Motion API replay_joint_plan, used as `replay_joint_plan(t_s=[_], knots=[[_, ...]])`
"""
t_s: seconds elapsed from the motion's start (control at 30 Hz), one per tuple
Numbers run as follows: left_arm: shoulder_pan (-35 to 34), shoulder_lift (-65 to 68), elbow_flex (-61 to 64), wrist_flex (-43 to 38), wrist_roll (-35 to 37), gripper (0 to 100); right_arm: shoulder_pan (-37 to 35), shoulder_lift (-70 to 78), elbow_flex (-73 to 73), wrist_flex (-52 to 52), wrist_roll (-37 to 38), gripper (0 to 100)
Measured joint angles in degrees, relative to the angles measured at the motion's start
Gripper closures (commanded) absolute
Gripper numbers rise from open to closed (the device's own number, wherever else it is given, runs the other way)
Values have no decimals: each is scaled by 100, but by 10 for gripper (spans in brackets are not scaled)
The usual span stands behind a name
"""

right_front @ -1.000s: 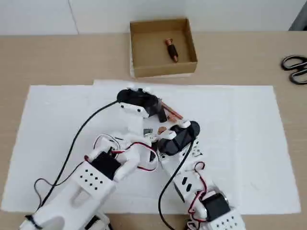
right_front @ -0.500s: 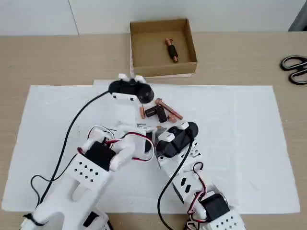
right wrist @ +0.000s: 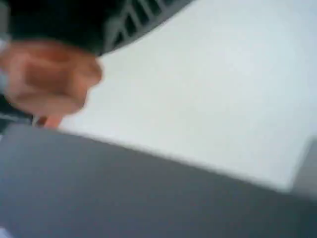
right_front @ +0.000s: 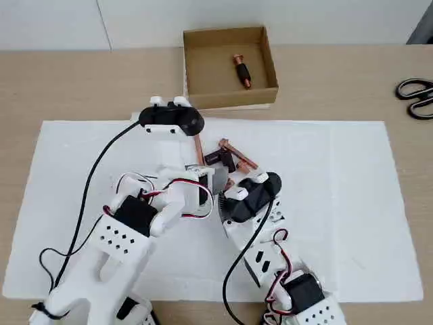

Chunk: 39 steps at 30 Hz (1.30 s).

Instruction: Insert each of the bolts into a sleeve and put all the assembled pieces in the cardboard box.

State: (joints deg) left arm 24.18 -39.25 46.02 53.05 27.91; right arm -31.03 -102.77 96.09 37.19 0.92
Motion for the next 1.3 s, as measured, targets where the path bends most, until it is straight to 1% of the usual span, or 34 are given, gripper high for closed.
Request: replay_joint_plan(t_s=[0.07, 0.17, 0.37, 0.43, 0.57, 0.67, 0.77, 0.87, 0.93, 1.03, 1.17, 1.3], knots=[[-132, 0, -114, 0, 0, 801, 44, 0, 0, 0, 0, 995], [-571, 0, -343, 0, 0, 801, 185, 0, 0, 0, 0, 995], [-1969, 0, -756, 0, 0, 801, 404, 0, 0, 0, 0, 995], [-2497, 0, -826, 141, 0, 803, 571, 0, 0, 0, 0, 995], [-3569, 0, -844, 651, 0, 804, 1178, 0, 0, 0, 9, 995], [-4316, 0, -870, 1354, -62, 804, 1820, 0, 0, -18, 378, 995], [-4941, 26, -914, 2127, -862, 804, 2418, 0, -9, -18, 598, 995], [-5108, 35, -800, 2277, -1758, 804, 2787, -9, -229, -18, 633, 995], [-5152, 44, -738, 2251, -2048, 804, 2822, -9, -642, -18, 633, 995], [-5152, 53, -651, 1987, -2497, 804, 2901, 88, -1547, 70, 677, 995], [-4862, 53, -448, 1670, -2831, 804, 3007, 923, -2743, 202, 686, 995], [-4615, 53, -334, 1618, -2884, 804, 3086, 2567, -4062, -167, 686, 995]])
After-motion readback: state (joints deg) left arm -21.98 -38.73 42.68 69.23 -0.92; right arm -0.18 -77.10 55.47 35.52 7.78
